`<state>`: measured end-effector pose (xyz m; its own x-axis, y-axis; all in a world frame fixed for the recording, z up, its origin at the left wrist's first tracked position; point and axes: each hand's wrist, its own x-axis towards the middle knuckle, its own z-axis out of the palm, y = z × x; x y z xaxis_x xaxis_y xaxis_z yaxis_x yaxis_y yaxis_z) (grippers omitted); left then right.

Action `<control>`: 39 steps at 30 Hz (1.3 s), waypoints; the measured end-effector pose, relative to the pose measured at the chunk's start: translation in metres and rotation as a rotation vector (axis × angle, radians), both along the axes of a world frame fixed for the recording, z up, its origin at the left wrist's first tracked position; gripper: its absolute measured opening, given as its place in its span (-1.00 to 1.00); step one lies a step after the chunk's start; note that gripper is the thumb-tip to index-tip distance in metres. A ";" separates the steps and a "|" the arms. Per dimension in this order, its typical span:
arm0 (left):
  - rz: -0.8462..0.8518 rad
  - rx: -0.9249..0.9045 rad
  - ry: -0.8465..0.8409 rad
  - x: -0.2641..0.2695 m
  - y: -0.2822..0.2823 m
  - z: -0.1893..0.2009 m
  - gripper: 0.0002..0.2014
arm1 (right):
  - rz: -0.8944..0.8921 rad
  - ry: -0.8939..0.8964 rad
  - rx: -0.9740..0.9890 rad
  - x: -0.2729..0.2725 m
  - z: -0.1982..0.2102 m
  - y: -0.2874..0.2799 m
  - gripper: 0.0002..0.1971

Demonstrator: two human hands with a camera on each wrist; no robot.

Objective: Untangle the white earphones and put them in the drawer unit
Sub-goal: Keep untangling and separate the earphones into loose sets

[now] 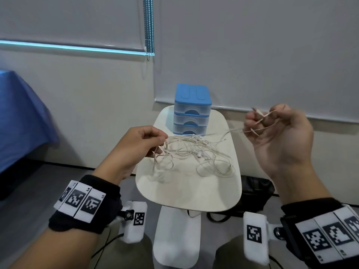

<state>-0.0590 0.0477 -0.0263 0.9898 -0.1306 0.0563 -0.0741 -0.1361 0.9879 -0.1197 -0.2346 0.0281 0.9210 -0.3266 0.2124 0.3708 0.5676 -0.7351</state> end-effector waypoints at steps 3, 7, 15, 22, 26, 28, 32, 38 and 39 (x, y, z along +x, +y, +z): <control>-0.038 0.047 -0.014 -0.003 0.003 -0.002 -0.78 | -0.035 0.105 -0.100 0.003 -0.001 -0.005 -0.73; 0.044 0.058 -0.048 0.003 0.010 -0.001 -0.84 | -0.122 0.251 -0.550 0.010 -0.014 -0.018 -0.68; 0.048 -0.180 -0.175 -0.001 0.015 0.023 -0.80 | 0.424 0.476 -1.492 -0.004 -0.052 -0.031 -0.86; -0.242 -0.126 -0.251 -0.026 -0.007 0.041 -0.72 | 0.270 0.246 -1.674 0.002 -0.063 0.004 -0.91; -0.319 -0.004 -0.318 -0.033 -0.020 0.047 -0.71 | 0.285 -0.045 -1.232 0.004 -0.028 0.038 -0.72; -0.337 0.014 -0.333 -0.033 -0.021 0.051 -0.72 | 0.303 -0.084 -1.248 0.006 -0.014 0.049 -0.91; -0.273 0.054 -0.330 -0.025 -0.011 0.056 -0.78 | 0.370 -0.032 -0.995 0.011 0.009 0.052 -0.84; -0.309 0.138 -0.153 -0.009 0.000 0.054 -0.81 | 0.288 -0.087 -0.609 0.021 0.043 0.051 -0.84; -0.335 0.107 -0.134 -0.007 0.002 0.055 -0.78 | 0.316 -0.089 -0.560 0.020 0.048 0.050 -0.84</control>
